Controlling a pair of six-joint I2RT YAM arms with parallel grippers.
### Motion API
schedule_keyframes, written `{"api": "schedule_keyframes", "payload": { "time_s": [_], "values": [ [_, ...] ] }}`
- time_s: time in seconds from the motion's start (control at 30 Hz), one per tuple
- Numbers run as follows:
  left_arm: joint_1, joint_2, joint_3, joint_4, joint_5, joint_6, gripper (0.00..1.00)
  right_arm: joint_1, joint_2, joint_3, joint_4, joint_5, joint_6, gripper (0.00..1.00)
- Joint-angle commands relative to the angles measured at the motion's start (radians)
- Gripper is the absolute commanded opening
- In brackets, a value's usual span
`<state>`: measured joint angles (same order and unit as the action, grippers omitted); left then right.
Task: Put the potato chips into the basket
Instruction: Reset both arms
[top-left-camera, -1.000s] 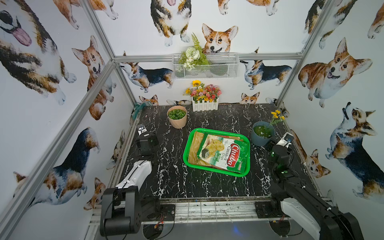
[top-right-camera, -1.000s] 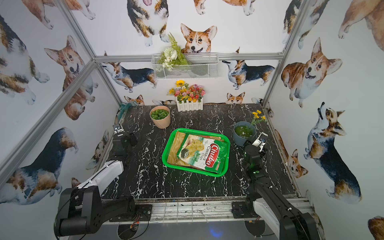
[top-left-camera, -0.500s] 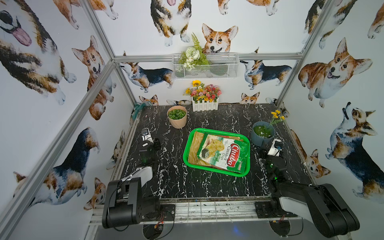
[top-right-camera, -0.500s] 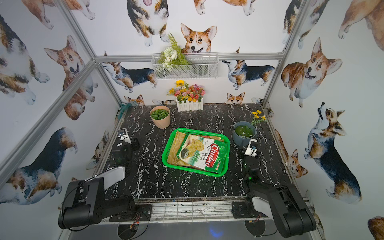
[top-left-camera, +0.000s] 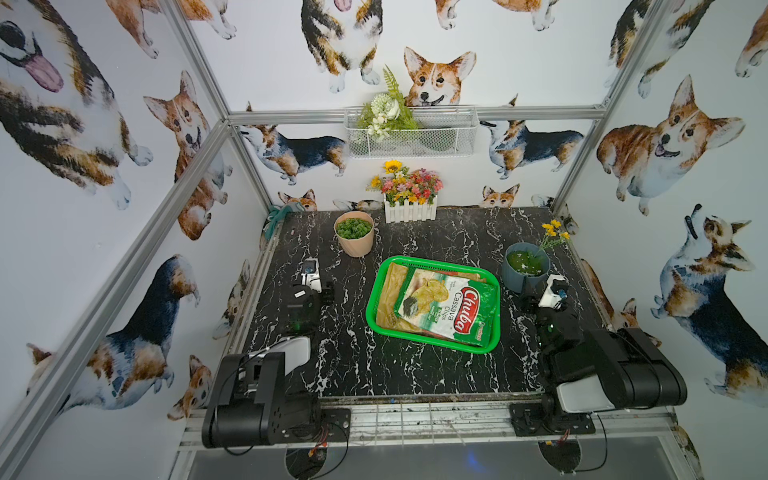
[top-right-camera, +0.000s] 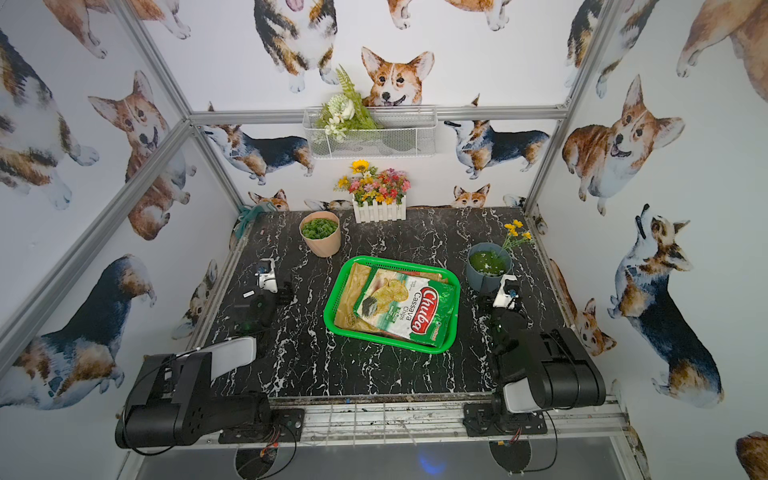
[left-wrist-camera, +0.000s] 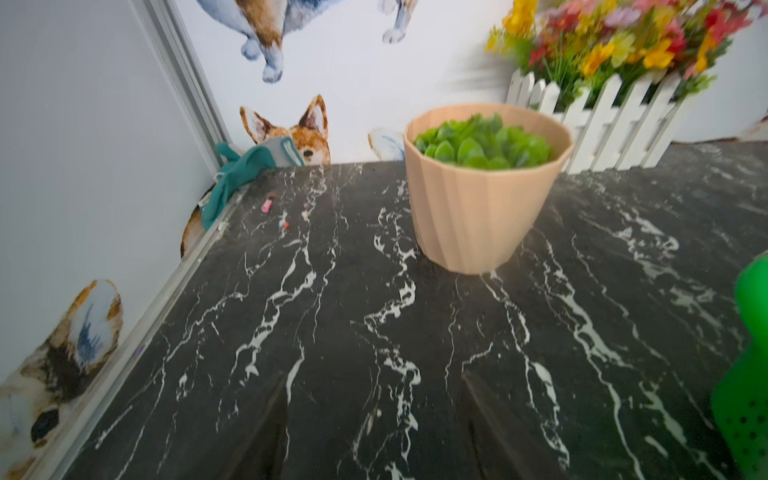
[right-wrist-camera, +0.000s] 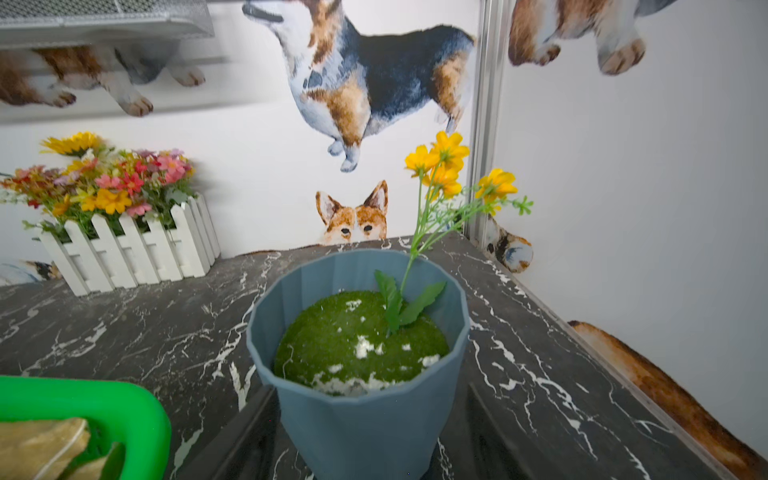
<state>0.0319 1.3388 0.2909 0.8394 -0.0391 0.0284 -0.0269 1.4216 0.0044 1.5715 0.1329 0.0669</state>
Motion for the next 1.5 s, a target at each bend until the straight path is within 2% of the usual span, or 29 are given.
{"api": "schedule_keyframes", "payload": {
  "time_s": [0.0,0.13,0.23,0.27,0.33,0.37,0.43,0.53,0.63,0.77,0.8,0.83,0.87,1.0,1.23,1.47],
  "values": [
    [-0.014,0.009,-0.010,0.062,-0.024,0.023,0.67,0.000,0.011,-0.086,0.094,-0.021,0.003,0.71],
    [-0.013,0.000,-0.064,0.182,-0.032,0.002,0.68,0.000,0.007,-0.066,0.052,-0.009,0.011,0.71],
    [-0.011,0.009,-0.054,0.178,0.001,-0.003,0.68,0.000,-0.015,-0.018,-0.064,0.022,0.029,0.71],
    [-0.011,0.020,-0.053,0.197,0.019,-0.017,0.68,0.000,-0.011,-0.011,-0.071,0.020,0.030,0.80],
    [-0.010,0.052,-0.065,0.271,0.068,-0.038,0.69,-0.001,-0.006,-0.012,-0.061,0.016,0.027,0.90],
    [-0.011,0.078,-0.061,0.287,0.095,-0.033,0.69,0.001,-0.006,-0.012,-0.063,0.017,0.027,1.00],
    [-0.012,0.121,-0.050,0.318,0.103,-0.026,0.68,-0.001,-0.008,-0.008,-0.073,0.011,0.027,1.00],
    [-0.013,0.169,-0.046,0.349,0.056,-0.037,0.68,0.000,-0.007,-0.005,-0.078,0.019,0.029,1.00],
    [-0.013,0.229,-0.085,0.485,0.012,-0.054,0.69,0.000,-0.006,0.014,-0.115,0.034,0.037,1.00],
    [-0.013,0.219,-0.089,0.473,-0.027,-0.068,0.70,0.001,-0.006,0.020,-0.126,0.042,0.039,1.00],
    [-0.016,0.218,-0.079,0.450,-0.038,-0.070,0.72,0.001,-0.007,0.020,-0.128,0.045,0.040,1.00],
    [-0.024,0.225,-0.067,0.442,-0.068,-0.070,0.95,0.000,-0.006,0.021,-0.130,0.051,0.043,1.00],
    [-0.031,0.222,-0.053,0.409,-0.089,-0.073,1.00,0.000,-0.006,0.023,-0.133,0.057,0.045,1.00],
    [-0.041,0.224,-0.047,0.399,-0.111,-0.066,1.00,0.007,0.002,0.056,-0.184,0.096,0.057,1.00],
    [-0.051,0.226,-0.044,0.394,-0.128,-0.061,1.00,0.014,0.013,0.105,-0.260,0.078,0.042,1.00],
    [-0.089,0.227,-0.035,0.386,-0.191,-0.034,1.00,0.017,0.013,0.106,-0.260,0.083,0.039,1.00]
  ]
}}
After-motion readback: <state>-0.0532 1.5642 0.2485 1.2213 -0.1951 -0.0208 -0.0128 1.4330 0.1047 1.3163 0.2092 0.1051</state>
